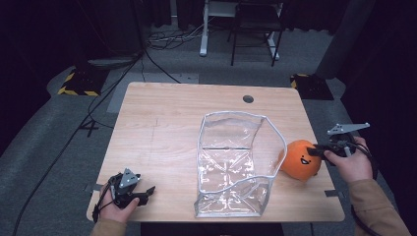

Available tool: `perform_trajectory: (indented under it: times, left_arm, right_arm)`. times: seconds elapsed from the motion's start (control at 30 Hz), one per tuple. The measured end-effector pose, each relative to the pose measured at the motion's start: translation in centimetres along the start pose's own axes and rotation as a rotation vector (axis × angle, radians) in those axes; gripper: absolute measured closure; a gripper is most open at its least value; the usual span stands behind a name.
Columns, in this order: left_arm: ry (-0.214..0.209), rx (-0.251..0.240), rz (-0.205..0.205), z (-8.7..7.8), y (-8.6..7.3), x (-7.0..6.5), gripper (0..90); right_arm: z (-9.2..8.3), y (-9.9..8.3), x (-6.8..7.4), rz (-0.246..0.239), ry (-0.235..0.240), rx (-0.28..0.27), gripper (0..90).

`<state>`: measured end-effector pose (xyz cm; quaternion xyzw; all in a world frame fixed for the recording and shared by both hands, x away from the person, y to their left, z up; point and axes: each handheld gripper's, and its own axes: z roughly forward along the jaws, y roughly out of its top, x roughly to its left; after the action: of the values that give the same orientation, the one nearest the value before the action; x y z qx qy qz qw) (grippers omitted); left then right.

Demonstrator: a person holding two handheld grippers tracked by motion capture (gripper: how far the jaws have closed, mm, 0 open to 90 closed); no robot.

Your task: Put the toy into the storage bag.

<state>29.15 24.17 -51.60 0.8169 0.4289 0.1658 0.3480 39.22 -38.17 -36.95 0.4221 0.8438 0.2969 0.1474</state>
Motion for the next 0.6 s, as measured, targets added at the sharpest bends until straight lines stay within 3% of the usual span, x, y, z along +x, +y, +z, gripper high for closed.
perform_trajectory:
  times: [0.6]
  left_arm:
    - [-0.003, -0.001, 0.001, 0.1, 0.1, 0.0, 27.1]
  right_arm:
    - [-3.3, 2.7, 0.9, -0.045, -0.011, 0.021, 75.6]
